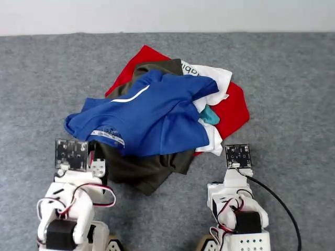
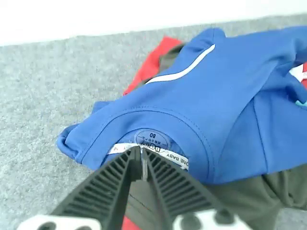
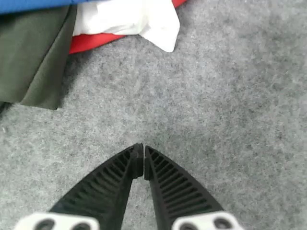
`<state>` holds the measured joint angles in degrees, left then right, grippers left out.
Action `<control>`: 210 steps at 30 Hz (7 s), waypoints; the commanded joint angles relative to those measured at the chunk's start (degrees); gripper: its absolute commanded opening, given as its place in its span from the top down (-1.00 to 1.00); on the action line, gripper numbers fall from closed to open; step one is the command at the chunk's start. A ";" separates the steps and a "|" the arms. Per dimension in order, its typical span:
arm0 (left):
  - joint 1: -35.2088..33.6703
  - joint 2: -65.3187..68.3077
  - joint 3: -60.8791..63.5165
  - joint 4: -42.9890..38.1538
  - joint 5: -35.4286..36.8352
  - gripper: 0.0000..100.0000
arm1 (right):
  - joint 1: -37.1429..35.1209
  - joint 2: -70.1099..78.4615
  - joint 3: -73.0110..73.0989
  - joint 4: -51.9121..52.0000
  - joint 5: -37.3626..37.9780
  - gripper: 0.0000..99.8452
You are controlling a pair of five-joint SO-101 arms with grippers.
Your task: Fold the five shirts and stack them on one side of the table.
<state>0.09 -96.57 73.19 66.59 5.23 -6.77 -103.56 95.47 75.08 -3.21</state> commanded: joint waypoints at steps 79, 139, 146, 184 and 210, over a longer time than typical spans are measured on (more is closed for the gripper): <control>-27.16 93.36 -111.69 28.04 -17.58 0.97 | -0.13 -0.22 0.97 -0.40 -0.26 0.98; -2.99 98.11 -89.80 31.30 -27.16 0.29 | -0.13 -0.22 0.97 -0.40 -0.26 0.98; 7.82 110.33 -89.89 28.13 -27.08 0.29 | -0.13 -0.22 0.97 -0.40 -0.26 0.98; -21.63 101.01 -122.86 30.15 -15.12 0.97 | -0.13 -0.22 0.97 -0.40 -0.26 0.98; -53.80 104.97 -118.46 23.47 -32.09 0.52 | -0.13 -0.22 0.97 -0.40 -0.26 0.98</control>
<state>-53.45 10.24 -42.51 88.40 -25.80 -6.77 -103.56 95.47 75.08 -3.21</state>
